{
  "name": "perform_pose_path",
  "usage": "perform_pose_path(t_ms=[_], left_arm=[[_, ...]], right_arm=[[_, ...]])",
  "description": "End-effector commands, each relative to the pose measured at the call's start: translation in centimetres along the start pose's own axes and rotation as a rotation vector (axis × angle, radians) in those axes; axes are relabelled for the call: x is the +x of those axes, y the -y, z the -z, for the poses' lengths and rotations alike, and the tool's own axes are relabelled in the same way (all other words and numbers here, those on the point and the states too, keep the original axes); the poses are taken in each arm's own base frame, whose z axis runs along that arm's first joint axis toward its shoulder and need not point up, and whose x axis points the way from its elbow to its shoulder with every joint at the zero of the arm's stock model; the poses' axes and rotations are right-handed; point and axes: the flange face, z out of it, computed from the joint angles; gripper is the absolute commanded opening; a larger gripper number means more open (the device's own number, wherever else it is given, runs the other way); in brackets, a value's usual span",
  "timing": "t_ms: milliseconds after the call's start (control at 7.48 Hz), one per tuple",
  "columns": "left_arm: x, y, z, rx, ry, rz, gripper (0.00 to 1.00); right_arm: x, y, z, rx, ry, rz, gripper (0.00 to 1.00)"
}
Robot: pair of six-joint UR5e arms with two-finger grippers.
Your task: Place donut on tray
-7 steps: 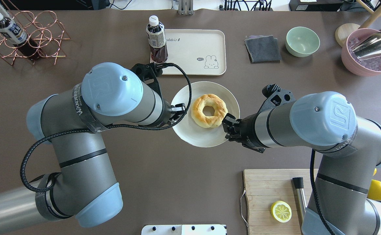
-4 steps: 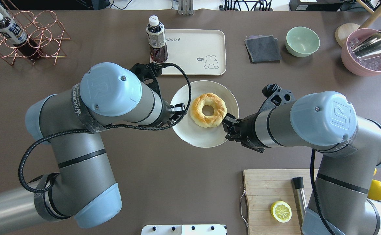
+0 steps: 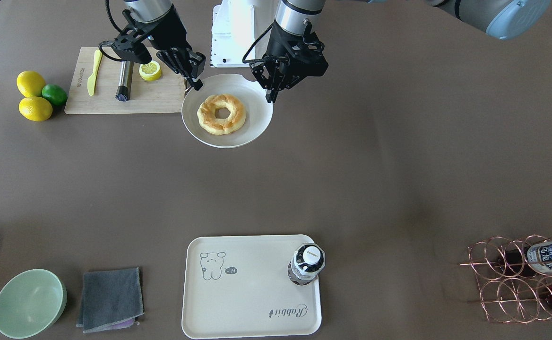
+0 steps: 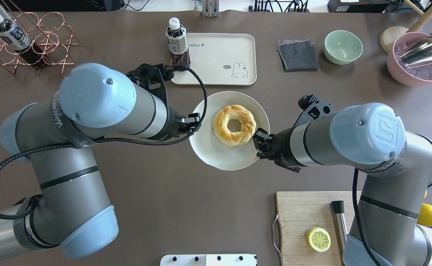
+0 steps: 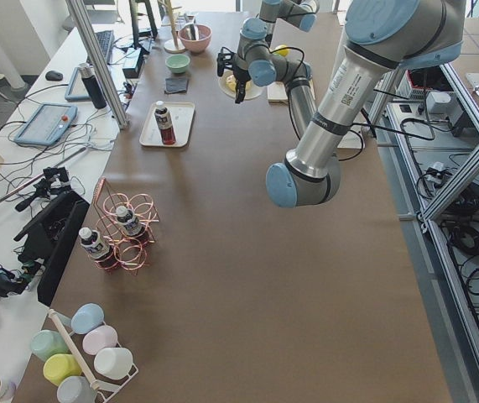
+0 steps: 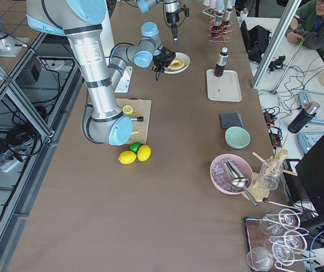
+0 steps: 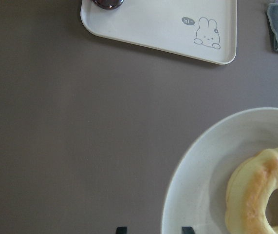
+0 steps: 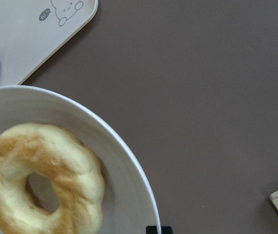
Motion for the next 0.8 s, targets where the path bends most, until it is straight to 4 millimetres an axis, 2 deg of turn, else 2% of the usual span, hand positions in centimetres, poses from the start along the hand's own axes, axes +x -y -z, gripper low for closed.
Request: perform_pose_path(t_ms=[0,134,268,401,535,669], left_arm=[[-9.8,5.9,4.9,-0.047,0.013,-0.093,0.99],[-12.1,6.4,5.2,-0.038,0.036,-0.129,0.99],[-13.8,6.8,5.2,-0.038,0.057,-0.152,0.99],[-15.0,7.0,5.5,-0.035,0.064,-0.157,0.99],[-15.6,7.6,6.1,-0.021,0.069,-0.151,0.99],[-16.0,7.6,6.0,-0.023,0.074,-0.145,0.99]], right_arm=[[-0.6,4.5,-1.5,0.064,-0.031,-0.054,0.0],[-2.0,8.2,-2.0,0.065,-0.053,-0.114,0.0],[-4.8,12.0,-2.7,0.07,-0.063,-0.21,0.0],[-7.7,15.9,-4.7,0.112,-0.085,-0.303,0.0],[-11.7,18.9,-7.5,0.145,-0.103,-0.422,0.0],[-15.4,21.4,-11.2,0.147,-0.069,-0.471,0.0]])
